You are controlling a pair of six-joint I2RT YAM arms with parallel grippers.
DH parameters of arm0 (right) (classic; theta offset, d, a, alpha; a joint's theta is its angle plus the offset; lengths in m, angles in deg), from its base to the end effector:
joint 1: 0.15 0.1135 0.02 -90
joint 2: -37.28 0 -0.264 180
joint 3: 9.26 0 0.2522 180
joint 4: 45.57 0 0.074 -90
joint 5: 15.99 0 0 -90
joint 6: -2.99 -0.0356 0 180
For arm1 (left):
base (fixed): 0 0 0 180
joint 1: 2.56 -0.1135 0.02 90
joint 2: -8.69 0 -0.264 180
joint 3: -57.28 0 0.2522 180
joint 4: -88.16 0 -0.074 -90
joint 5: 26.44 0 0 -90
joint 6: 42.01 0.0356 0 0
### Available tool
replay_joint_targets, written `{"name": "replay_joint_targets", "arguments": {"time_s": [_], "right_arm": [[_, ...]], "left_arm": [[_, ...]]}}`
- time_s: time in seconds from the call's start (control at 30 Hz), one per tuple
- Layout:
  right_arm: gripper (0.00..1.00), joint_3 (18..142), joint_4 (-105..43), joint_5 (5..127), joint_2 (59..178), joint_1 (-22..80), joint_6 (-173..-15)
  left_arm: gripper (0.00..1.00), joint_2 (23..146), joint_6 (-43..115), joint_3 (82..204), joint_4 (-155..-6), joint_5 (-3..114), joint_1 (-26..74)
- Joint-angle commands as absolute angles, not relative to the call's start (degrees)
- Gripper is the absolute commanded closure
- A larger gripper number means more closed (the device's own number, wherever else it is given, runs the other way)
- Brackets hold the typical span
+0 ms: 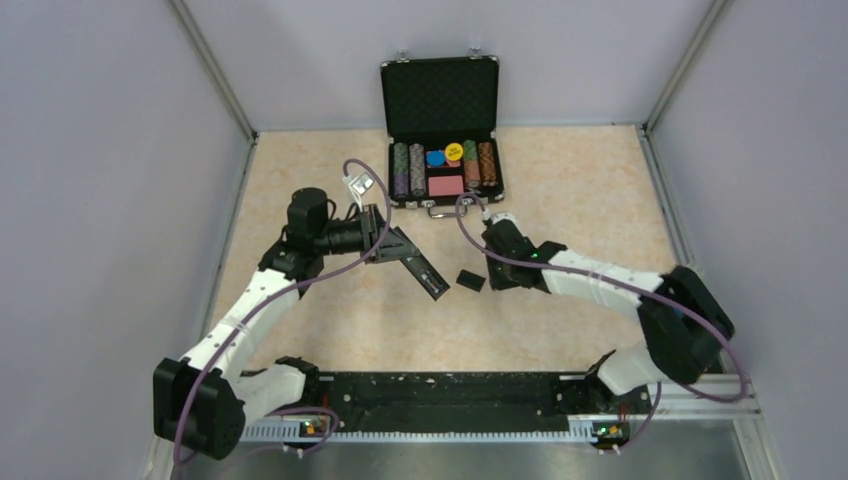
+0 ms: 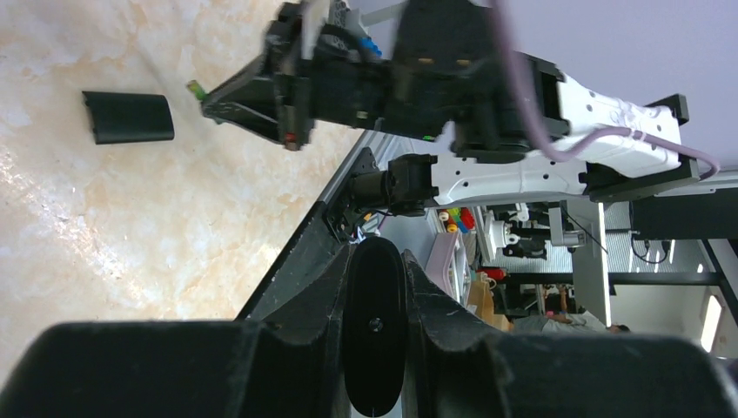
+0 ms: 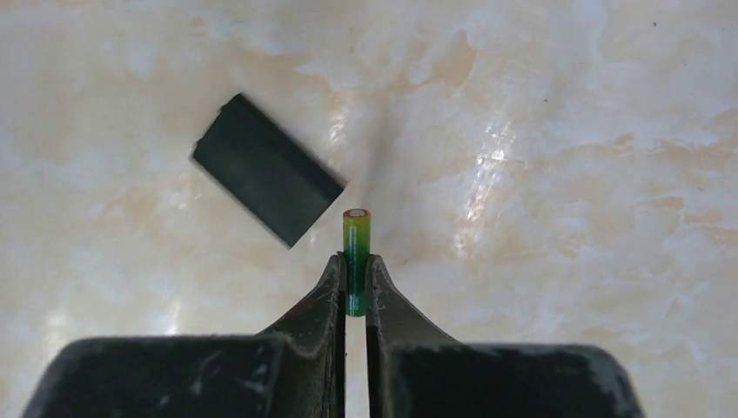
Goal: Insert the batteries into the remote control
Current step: Pick up the battery from the center of the board.
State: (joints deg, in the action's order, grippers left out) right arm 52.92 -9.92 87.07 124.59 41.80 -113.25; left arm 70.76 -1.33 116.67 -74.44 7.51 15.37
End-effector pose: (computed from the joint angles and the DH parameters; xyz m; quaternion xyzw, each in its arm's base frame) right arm 0.2203 0.1872 0.1753 -0.1030 0.9563 0.0493 0.2692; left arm 0.2159 -0.1009 0.3027 0.0635 0.7693 -0.6007 0.2079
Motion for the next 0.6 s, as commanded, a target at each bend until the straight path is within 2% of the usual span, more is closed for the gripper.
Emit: {"name": "replay_joint_targets", "arguments": {"time_s": [0.0, 0.23, 0.4, 0.57], "right_arm": [[1.0, 51.1, -15.5, 76.9, 109.6, 41.3, -106.7], [1.0, 49.6, -26.5, 55.8, 90.1, 41.3, -102.8], [1.0, 51.4, -31.2, 42.6, 84.5, 41.3, -102.5], [1.0, 53.6, -31.9, 34.9, 82.9, 41.3, -100.4]], "left_arm": [[1.0, 71.0, -0.3, 117.4, -76.2, 6.6, 15.5], [1.0, 71.7, -0.1, 117.9, -76.4, 6.3, 15.5], [1.0, 72.8, -1.7, 117.8, -79.3, 4.5, 15.5], [1.0, 73.5, -2.0, 118.0, -80.2, 3.7, 15.5]]}}
